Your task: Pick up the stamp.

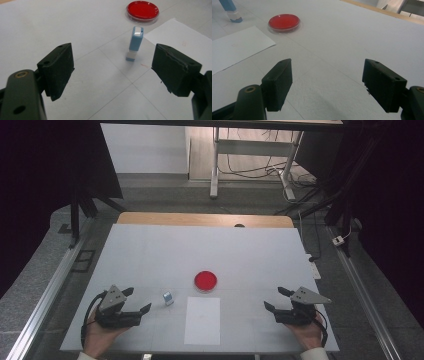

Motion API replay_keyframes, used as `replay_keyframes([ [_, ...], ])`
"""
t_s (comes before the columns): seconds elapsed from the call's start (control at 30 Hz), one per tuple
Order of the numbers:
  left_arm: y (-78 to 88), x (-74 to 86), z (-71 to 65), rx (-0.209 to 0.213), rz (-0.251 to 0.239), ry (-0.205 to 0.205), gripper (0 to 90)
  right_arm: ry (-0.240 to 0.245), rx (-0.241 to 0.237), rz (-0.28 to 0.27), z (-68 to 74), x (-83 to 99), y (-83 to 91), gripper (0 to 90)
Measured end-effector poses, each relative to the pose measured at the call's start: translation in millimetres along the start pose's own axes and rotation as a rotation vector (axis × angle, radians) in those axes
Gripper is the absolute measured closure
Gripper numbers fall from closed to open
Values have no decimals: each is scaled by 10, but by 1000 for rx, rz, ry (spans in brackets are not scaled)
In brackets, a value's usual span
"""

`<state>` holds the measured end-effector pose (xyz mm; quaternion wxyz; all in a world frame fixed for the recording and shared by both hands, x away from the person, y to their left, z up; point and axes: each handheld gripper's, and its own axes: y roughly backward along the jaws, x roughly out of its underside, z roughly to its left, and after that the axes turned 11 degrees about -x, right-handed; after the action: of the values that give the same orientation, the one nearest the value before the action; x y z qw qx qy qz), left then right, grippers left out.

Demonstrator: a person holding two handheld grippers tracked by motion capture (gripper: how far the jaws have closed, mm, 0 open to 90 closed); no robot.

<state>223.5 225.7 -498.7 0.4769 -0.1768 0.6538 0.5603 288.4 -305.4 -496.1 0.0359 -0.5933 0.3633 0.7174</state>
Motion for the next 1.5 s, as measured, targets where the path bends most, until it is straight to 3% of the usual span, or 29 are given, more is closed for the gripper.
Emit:
replay_keyframes([
  [0.2, 49, -116, -33, 26, -22, -29, 205, 8, -5, 13, 10, -4, -27, 238],
  [0.83, -77, -338, -152, 112, 25, -80, 223, 13, -8, 37, 19, 3, -74, 238],
  [1.13, -273, -477, -227, 147, 79, -122, 228, -7, -4, 25, 22, 20, -43, 241],
  [1.5, -498, -563, -278, 141, 148, -158, 265, -6, -5, 28, 19, 32, -39, 244],
])
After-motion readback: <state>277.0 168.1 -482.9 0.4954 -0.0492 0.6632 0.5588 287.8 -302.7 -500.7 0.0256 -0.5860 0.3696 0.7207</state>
